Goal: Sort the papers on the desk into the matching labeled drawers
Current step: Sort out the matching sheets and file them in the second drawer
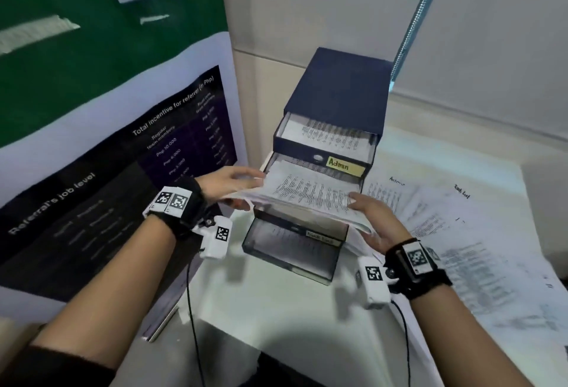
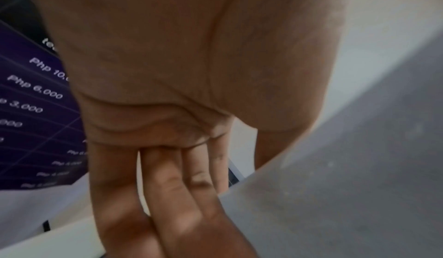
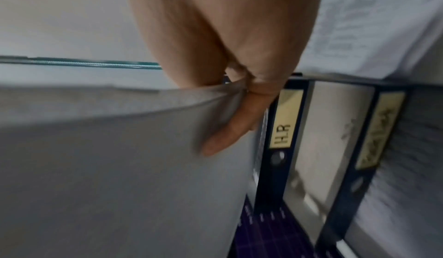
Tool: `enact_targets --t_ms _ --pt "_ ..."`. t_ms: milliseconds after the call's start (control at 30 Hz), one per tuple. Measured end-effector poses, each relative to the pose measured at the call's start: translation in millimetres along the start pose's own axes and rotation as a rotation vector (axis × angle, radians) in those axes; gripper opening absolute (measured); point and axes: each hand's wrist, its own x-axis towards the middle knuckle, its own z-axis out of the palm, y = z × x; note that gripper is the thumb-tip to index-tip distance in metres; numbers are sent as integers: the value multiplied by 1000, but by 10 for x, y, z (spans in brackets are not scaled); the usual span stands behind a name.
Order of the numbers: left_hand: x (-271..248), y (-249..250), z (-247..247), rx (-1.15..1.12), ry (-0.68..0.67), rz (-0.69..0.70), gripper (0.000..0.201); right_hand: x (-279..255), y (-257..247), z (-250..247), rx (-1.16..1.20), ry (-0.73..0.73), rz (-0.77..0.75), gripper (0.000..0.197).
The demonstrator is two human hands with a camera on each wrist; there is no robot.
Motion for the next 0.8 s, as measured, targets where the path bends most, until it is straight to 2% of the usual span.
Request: enact_targets --t_ms 100,200,267,333,400,533,633,700,800 --pt "85 26 29 -18 -38 15 63 74 -155 58 -26 38 -10 43" --pt "287 -39 -47 235 -52 69 62 193 -121 7 -87 64 -8 41" --pt "443 -90 -112 340 -21 60 49 124 -127 -45 -140 -70 36 37" --pt "531 -63 -112 314 45 93 29 19 -114 -96 -137 -256 139 36" --pt "636 -48 -89 251 82 133 29 -7 -89 -133 -110 -348 198 37" --pt "801 -54 1 156 129 140 34 167 -170 -43 -215 -214 181 36" --pt "896 -45 18 69 136 133 34 283 -238 20 -288 -220 224 38" --pt "943 -63 -4 32 131 113 33 339 -242 31 -295 -233 219 36" --pt "997 -99 -36 -44 138 63 30 450 -240 67 -201 -106 127 31"
